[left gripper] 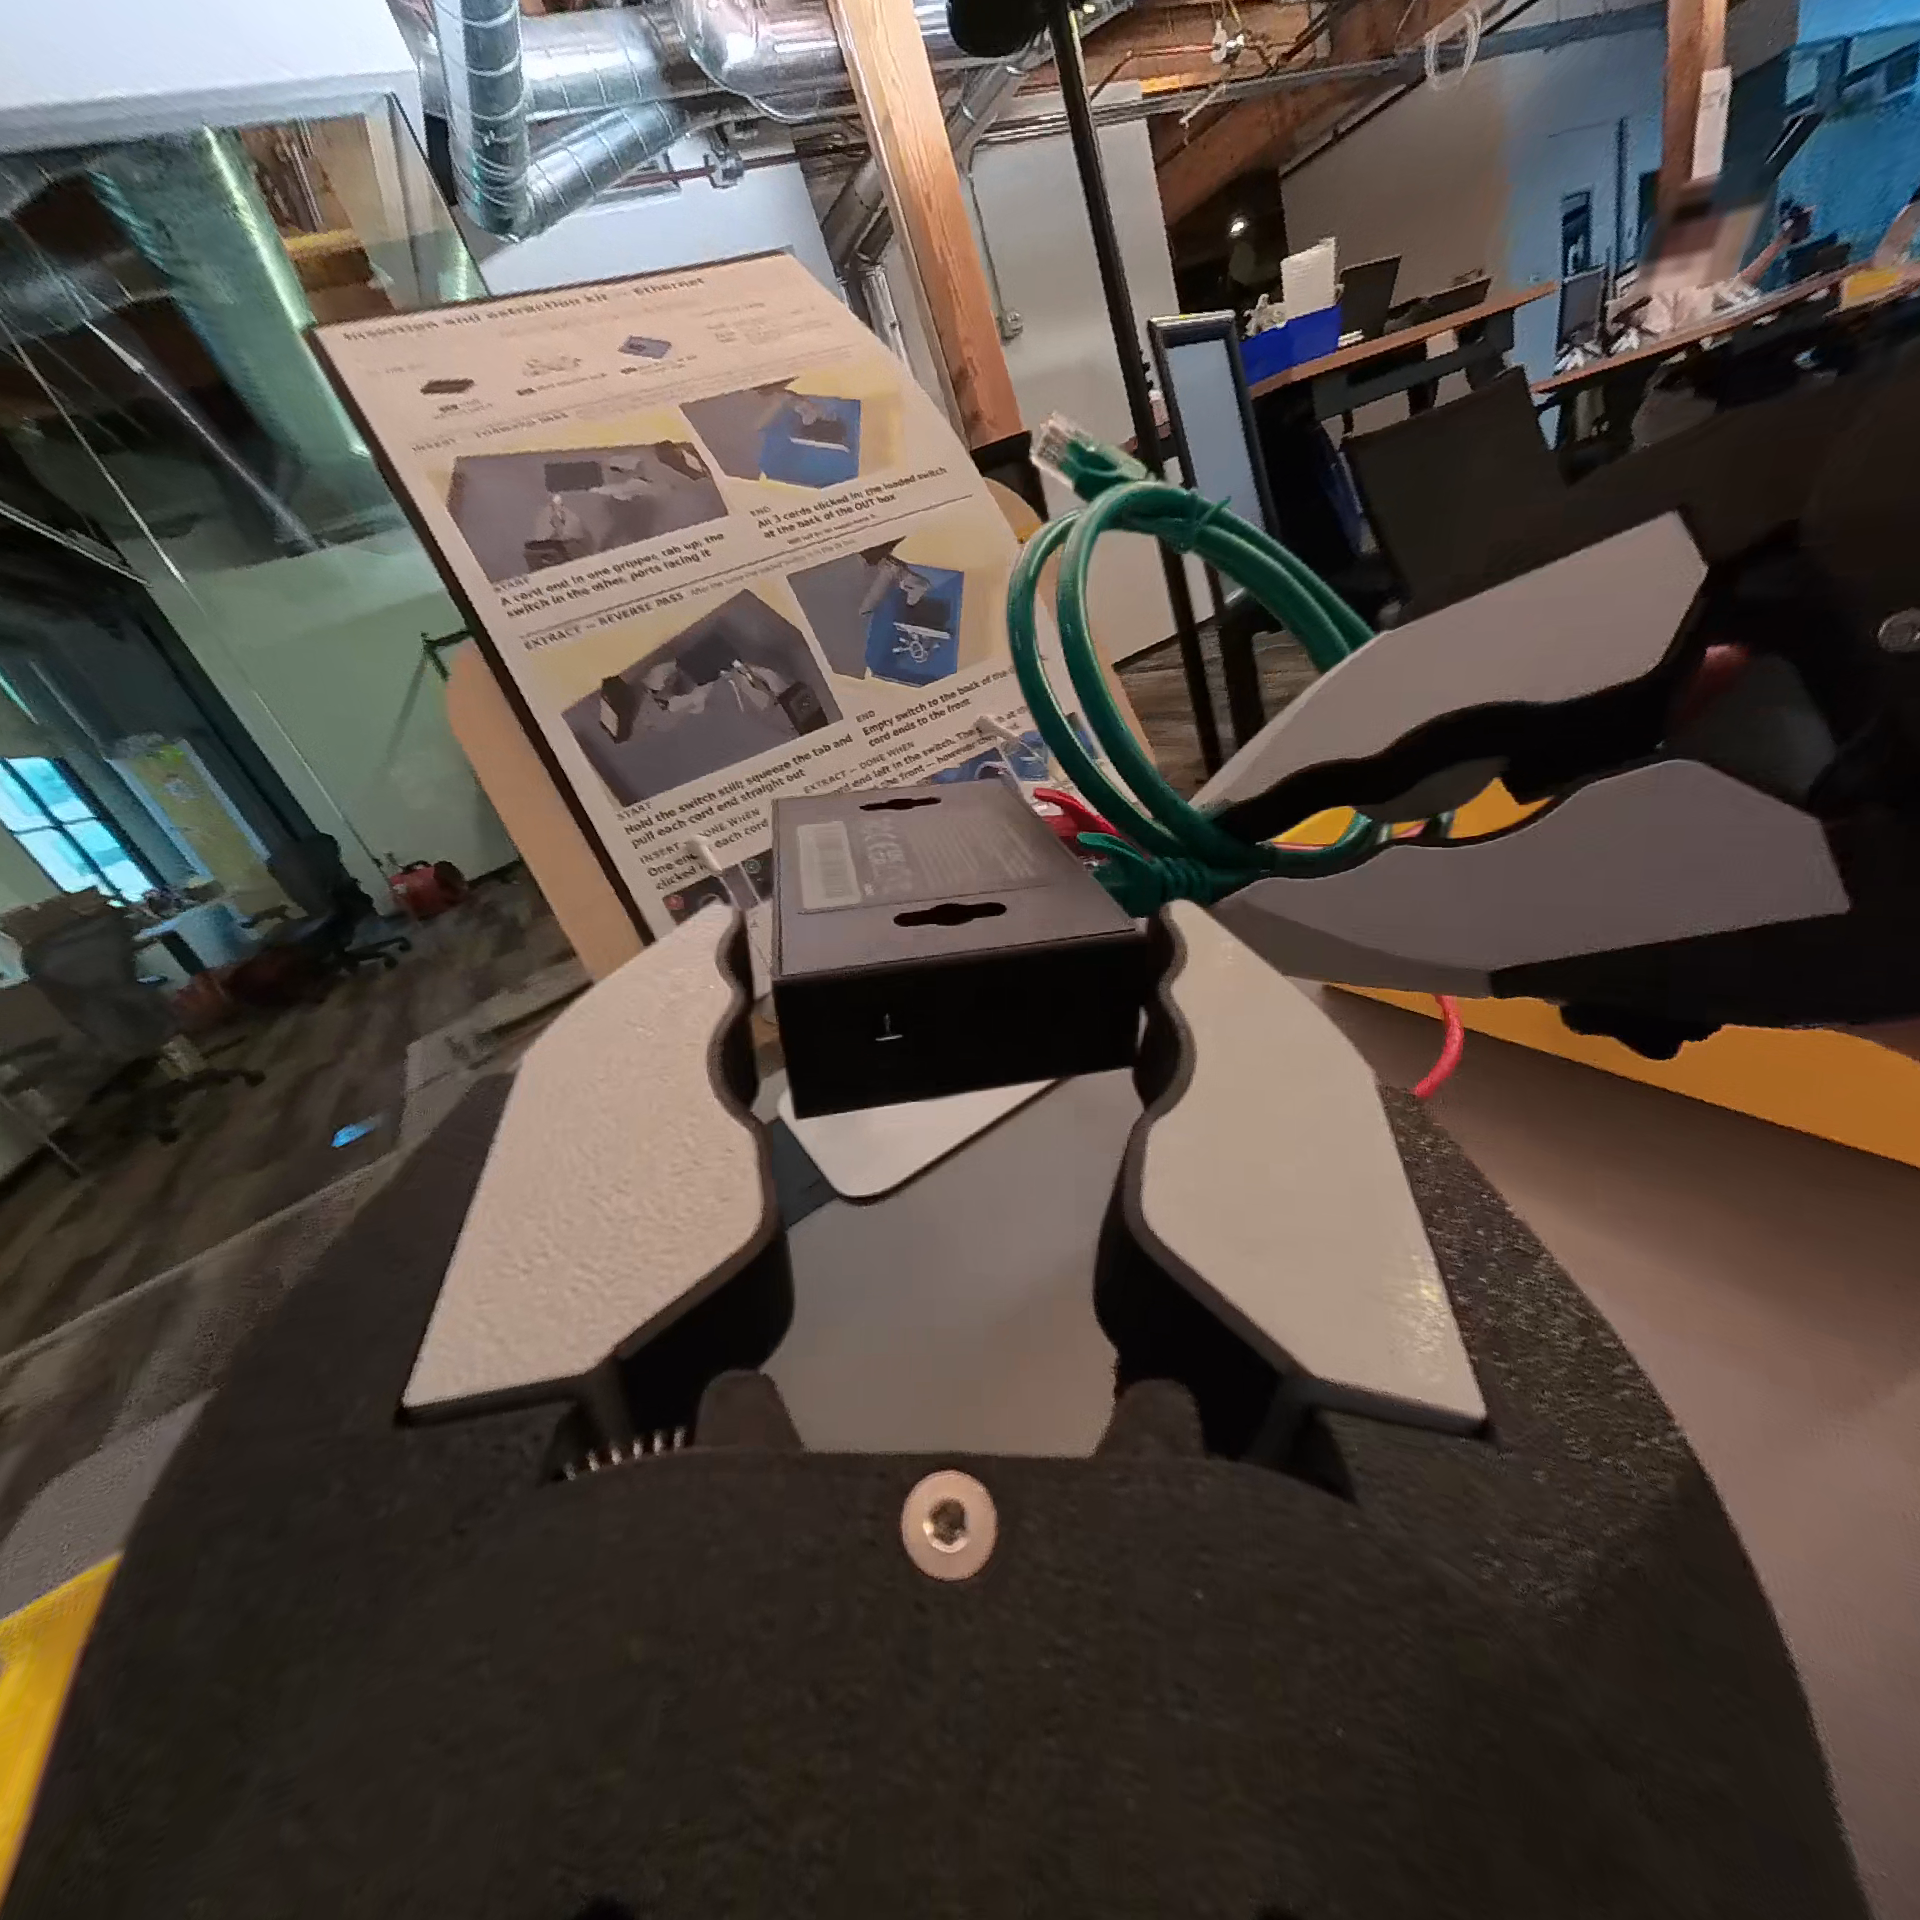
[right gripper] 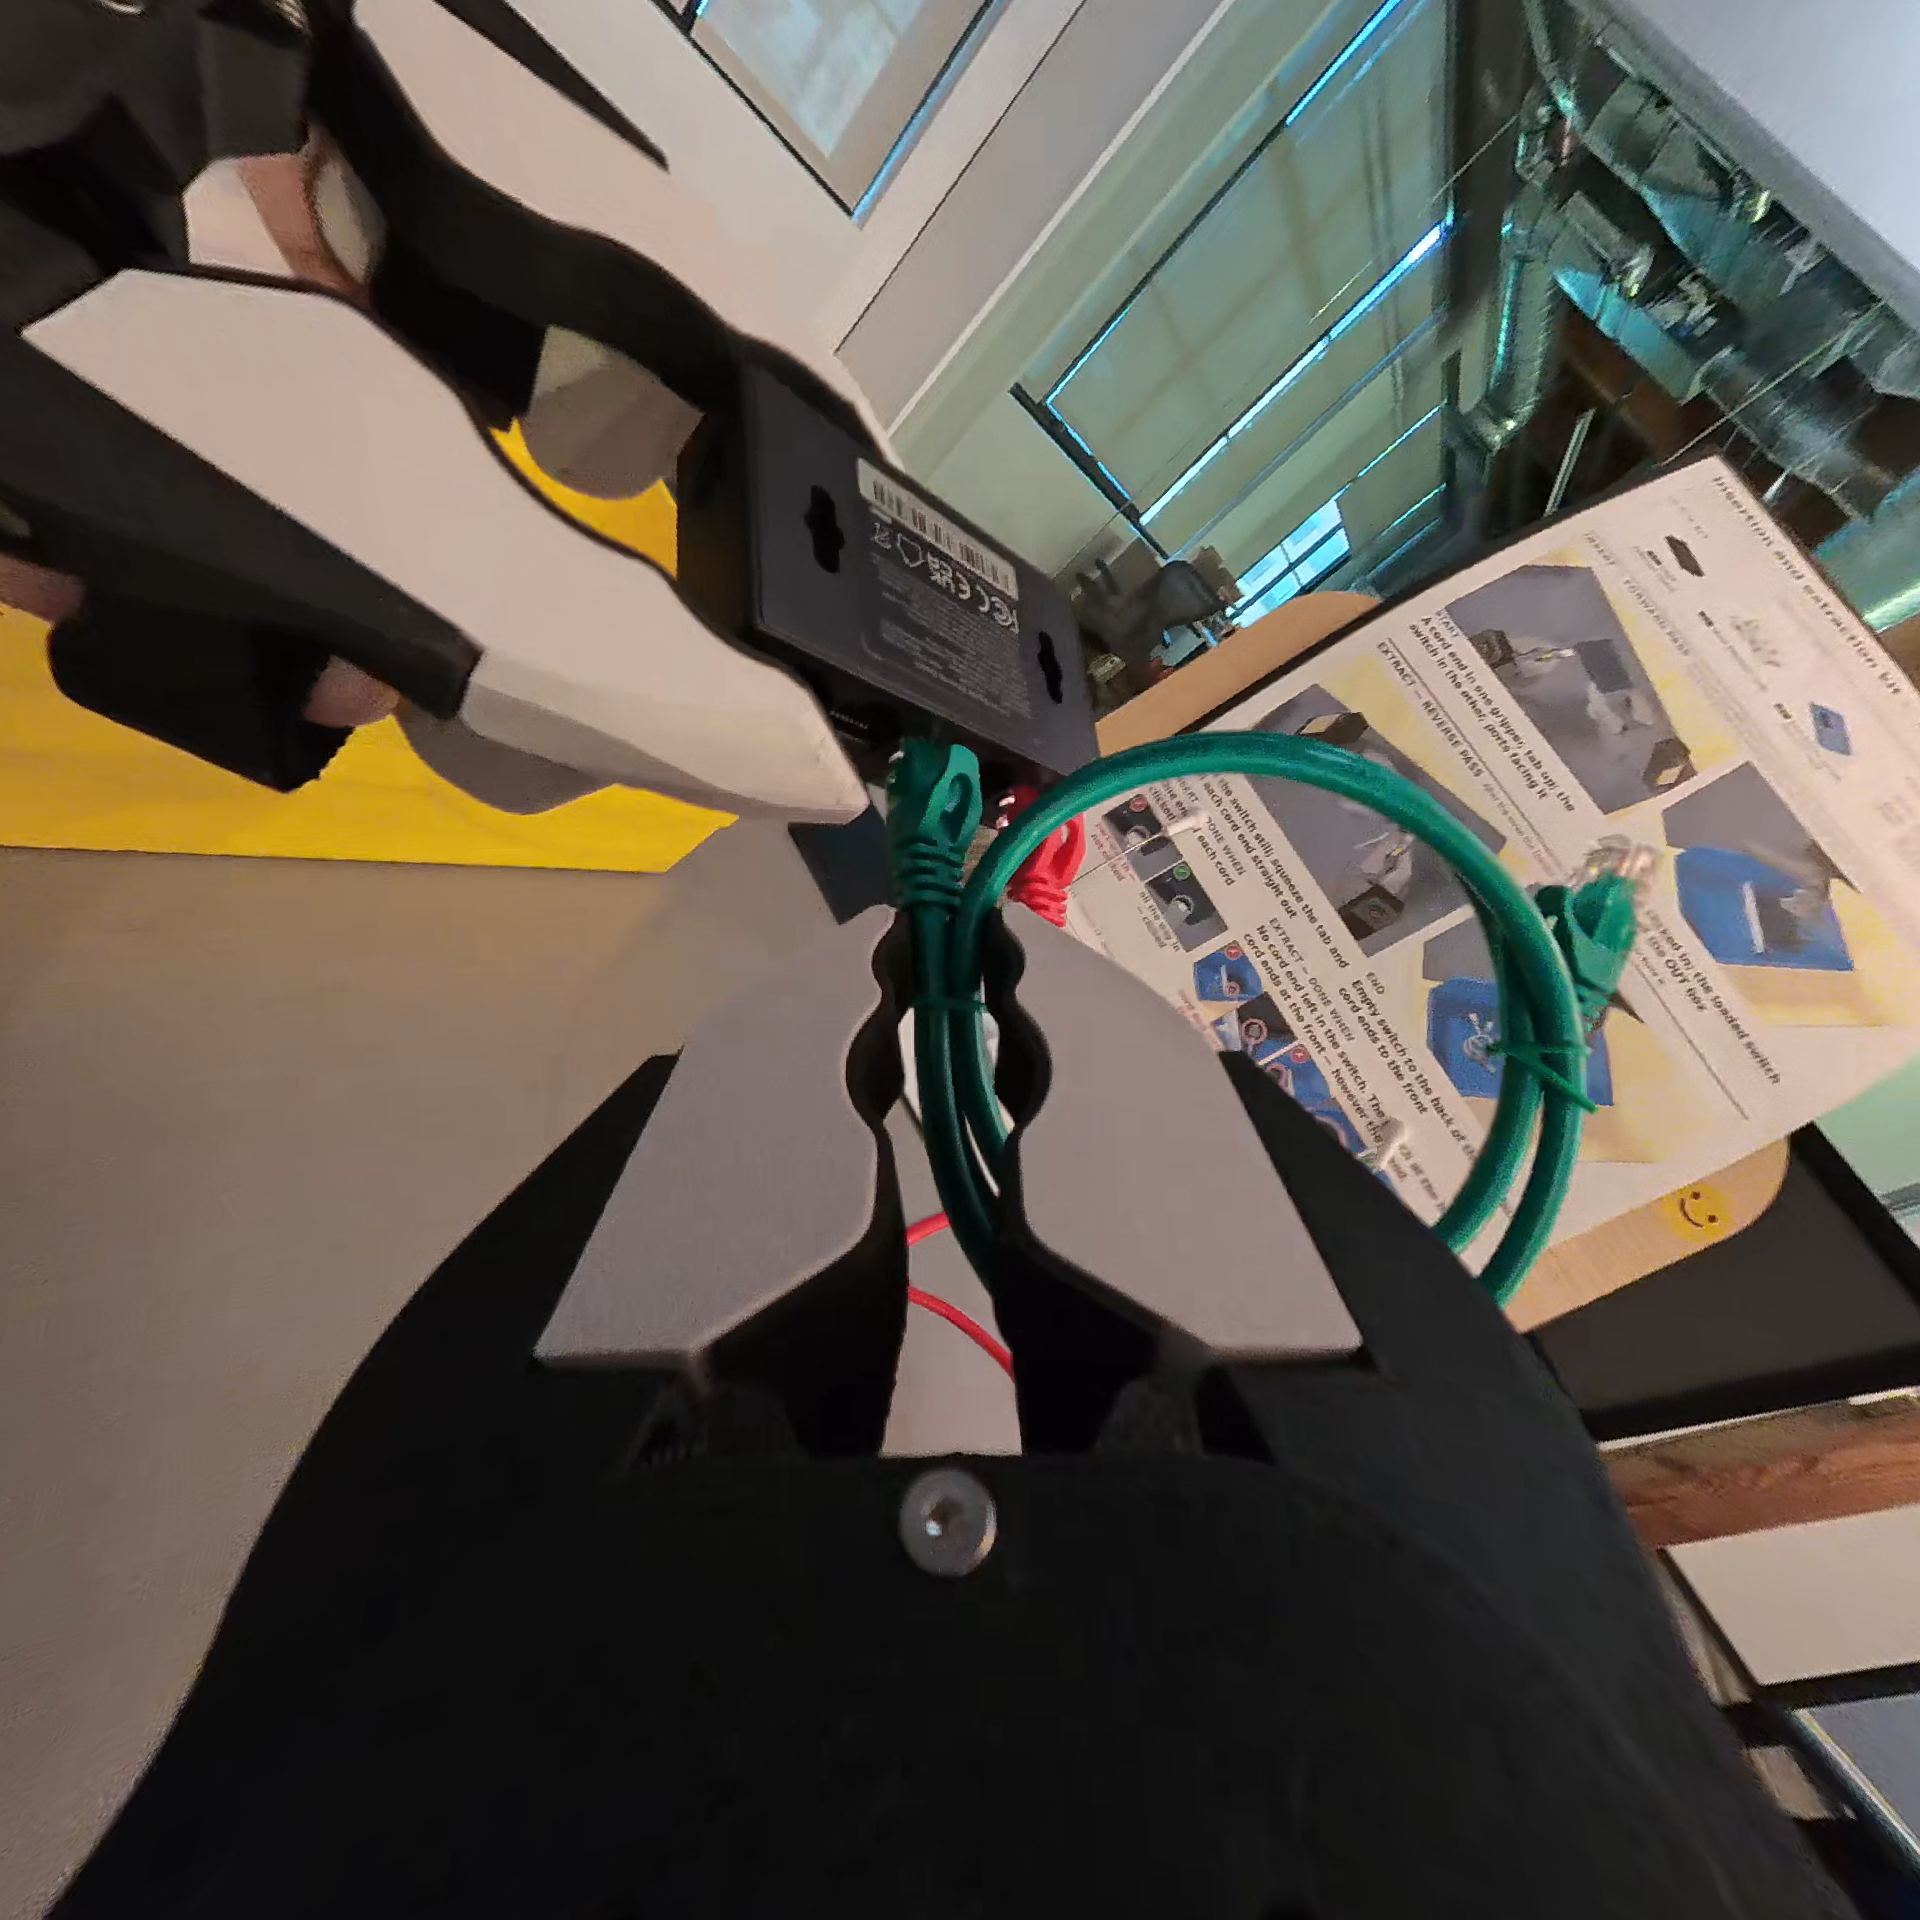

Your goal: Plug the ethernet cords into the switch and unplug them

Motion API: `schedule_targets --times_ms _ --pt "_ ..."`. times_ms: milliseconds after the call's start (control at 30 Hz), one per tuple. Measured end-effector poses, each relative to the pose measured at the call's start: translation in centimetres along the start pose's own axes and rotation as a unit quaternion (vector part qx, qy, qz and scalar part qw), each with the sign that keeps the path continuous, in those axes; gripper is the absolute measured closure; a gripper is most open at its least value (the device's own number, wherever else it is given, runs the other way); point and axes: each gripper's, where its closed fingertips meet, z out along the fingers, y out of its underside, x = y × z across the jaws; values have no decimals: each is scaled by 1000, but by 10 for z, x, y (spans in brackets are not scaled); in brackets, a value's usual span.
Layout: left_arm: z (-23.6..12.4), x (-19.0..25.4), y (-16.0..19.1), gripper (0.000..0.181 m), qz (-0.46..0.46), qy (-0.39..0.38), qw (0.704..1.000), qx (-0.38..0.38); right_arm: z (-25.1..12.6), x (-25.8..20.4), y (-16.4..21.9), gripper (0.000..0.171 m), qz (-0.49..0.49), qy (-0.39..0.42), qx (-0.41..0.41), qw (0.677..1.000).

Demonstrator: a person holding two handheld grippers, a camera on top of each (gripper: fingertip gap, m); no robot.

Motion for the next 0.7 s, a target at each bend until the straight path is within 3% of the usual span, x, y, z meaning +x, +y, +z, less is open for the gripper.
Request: schedule_targets --times_ms 33,267,467,700 --pt "0 1 1 116 -9 8 1000 -1 0 0 -1 158 -4 5 4 1000" --pt "-2 1 -6 117 35 -9 999 27 -3 4 -7 157 -30 35 23 999" --pt "-10 4 -21 117 83 -35 993 78 -7 2 -12 156 82 -41 69 993" --pt "-14 9 -28 117 102 -41 988 107 -10 -3 -15 156 131 -107 128 977"
